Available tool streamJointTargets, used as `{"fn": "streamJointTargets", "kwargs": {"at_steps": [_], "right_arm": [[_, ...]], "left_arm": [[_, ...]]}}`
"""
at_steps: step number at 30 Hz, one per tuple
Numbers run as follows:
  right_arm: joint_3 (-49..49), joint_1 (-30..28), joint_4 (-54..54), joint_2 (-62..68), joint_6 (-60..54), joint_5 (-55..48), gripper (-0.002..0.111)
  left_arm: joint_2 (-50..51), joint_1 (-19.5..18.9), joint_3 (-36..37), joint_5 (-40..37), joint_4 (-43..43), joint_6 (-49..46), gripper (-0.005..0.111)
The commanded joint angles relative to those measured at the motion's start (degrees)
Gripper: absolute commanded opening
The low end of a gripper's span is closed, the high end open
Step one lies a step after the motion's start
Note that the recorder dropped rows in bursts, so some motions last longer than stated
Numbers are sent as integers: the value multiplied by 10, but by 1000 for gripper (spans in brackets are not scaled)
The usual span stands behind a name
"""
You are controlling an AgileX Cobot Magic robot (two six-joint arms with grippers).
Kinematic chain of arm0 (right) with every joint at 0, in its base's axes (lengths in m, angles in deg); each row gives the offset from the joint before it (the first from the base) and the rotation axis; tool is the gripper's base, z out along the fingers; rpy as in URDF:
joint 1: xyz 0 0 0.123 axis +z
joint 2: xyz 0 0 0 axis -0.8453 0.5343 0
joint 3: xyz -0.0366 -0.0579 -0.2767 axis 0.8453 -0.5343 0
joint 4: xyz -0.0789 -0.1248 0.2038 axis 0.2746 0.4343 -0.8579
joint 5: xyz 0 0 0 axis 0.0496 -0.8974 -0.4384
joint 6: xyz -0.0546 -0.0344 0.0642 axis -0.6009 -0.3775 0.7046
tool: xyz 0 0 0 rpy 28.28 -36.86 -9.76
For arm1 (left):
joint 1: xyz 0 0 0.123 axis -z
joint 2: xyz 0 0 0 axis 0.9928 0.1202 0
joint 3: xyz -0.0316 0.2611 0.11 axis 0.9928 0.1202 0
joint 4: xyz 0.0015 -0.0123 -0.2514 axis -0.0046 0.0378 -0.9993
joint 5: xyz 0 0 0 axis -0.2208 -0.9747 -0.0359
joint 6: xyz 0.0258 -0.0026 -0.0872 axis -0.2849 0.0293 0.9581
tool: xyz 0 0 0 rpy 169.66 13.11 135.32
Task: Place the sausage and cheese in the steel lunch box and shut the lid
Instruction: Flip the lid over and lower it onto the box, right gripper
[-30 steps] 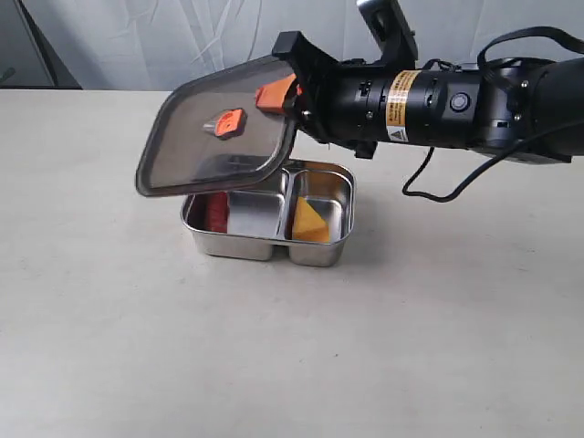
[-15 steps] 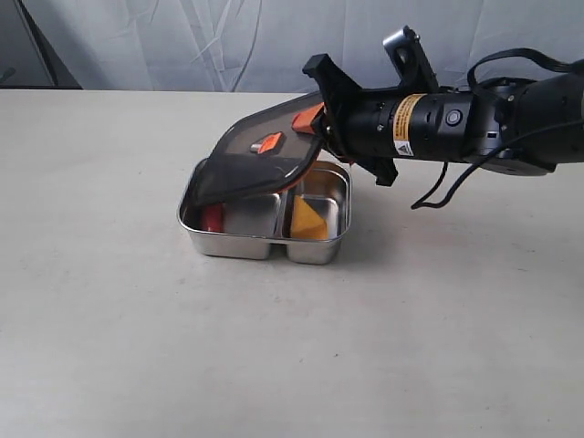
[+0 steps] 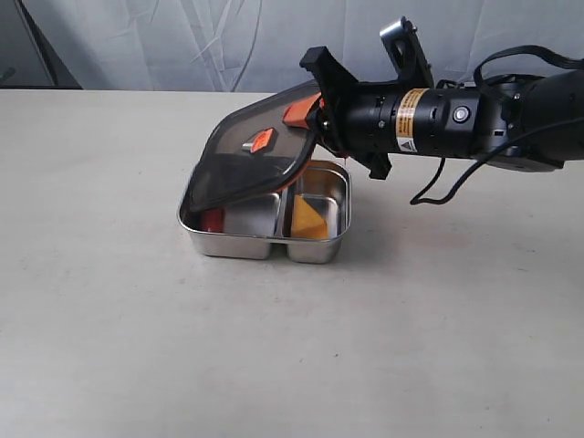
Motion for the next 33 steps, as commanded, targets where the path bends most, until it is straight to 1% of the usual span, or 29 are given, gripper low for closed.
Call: {"fn": "streamJointTargets", "kwargs": {"at_steps": [1, 13, 25, 30, 33], "right_arm": [[-1, -3, 5, -7, 1, 29, -1], [-1, -3, 4, -7, 1, 86, -1], [-1, -3, 4, -17, 1, 97, -1], [-1, -3, 6, -35, 1, 91, -1], [-1, -3, 33, -34, 1, 56, -1]], "left_arm": [[-2, 3, -1, 3, 2, 7, 62], [-2, 3, -1, 5, 2, 7, 62], [-2, 3, -1, 6, 2, 7, 62], [-2, 3, -1, 6, 2, 7, 62], [-2, 3, -1, 6, 2, 7, 62]]}}
